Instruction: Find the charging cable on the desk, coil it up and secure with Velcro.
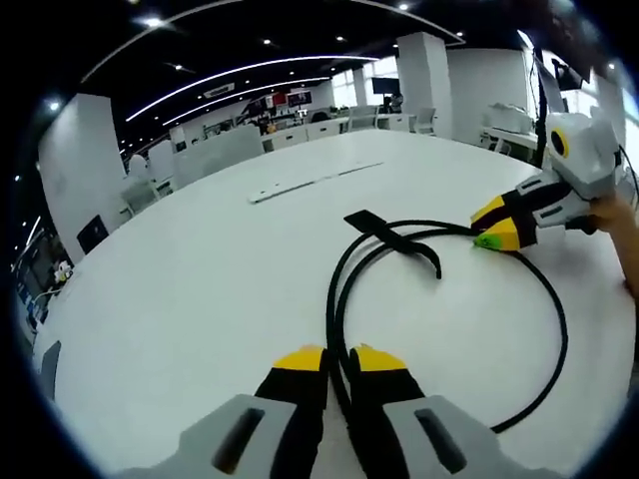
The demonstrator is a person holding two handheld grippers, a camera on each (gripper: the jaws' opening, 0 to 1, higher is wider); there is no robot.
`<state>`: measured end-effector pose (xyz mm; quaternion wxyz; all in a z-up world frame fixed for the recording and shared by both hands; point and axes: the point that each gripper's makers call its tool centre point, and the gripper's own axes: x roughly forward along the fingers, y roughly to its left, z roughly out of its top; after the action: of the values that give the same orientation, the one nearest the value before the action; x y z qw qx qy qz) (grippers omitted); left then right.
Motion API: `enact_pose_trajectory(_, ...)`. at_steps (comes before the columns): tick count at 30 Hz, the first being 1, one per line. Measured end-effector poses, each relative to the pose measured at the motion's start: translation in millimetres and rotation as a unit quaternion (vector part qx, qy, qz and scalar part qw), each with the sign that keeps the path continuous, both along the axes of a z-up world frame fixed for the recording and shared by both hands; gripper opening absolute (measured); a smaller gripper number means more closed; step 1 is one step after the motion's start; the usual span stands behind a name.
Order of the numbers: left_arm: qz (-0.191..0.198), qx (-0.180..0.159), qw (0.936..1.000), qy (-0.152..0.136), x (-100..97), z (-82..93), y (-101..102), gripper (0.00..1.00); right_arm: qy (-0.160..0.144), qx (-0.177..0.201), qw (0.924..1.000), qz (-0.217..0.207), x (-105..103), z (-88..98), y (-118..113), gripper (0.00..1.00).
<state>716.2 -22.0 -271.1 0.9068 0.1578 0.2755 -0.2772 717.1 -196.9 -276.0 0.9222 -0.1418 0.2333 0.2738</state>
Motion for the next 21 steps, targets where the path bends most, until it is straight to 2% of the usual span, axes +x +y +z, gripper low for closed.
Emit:
enact_pose_trajectory(8,-0.012,-0.002,0.9999,-0.004,0.5,0.7,0.3,0.10,-0.007,-0.017,0.9998,0.010,-2.3,3.0,-0.7,0.16)
enact_pose_trajectory(9,-0.012,-0.004,0.9999,-0.004,0.6,0.5,0.3,0.10,-0.029,-0.014,0.9994,0.011,1.9,9.9,-0.6,0.16)
enact_pose_trajectory(13,-0.005,-0.006,1.0000,0.000,1.1,0.0,0.5,0.10,-0.055,-0.007,0.9981,0.025,5.0,19.1,2.0,0.22)
enact_pose_trajectory(15,-0.003,-0.006,1.0000,0.000,1.1,-0.4,0.6,0.10,-0.072,-0.023,0.9966,0.034,7.2,21.8,2.1,0.22)
enact_pose_trajectory(17,-0.002,-0.005,1.0000,0.000,1.5,-0.6,0.6,0.10,-0.113,-0.050,0.9912,0.047,9.8,32.4,4.5,0.22)
enact_pose_trajectory(18,-0.002,-0.006,1.0000,0.000,1.8,-0.7,0.7,0.10,-0.145,-0.060,0.9859,0.058,10.4,42.1,8.5,0.22)
enact_pose_trajectory(19,-0.002,-0.006,1.0000,0.000,1.9,-0.7,0.6,0.10,-0.179,-0.075,0.9782,0.075,11.2,52.8,13.7,0.22)
enact_pose_trajectory(21,-0.002,-0.007,1.0000,0.001,2.4,-0.9,0.5,0.10,-0.241,-0.134,0.9552,0.108,15.1,68.3,23.9,0.22)
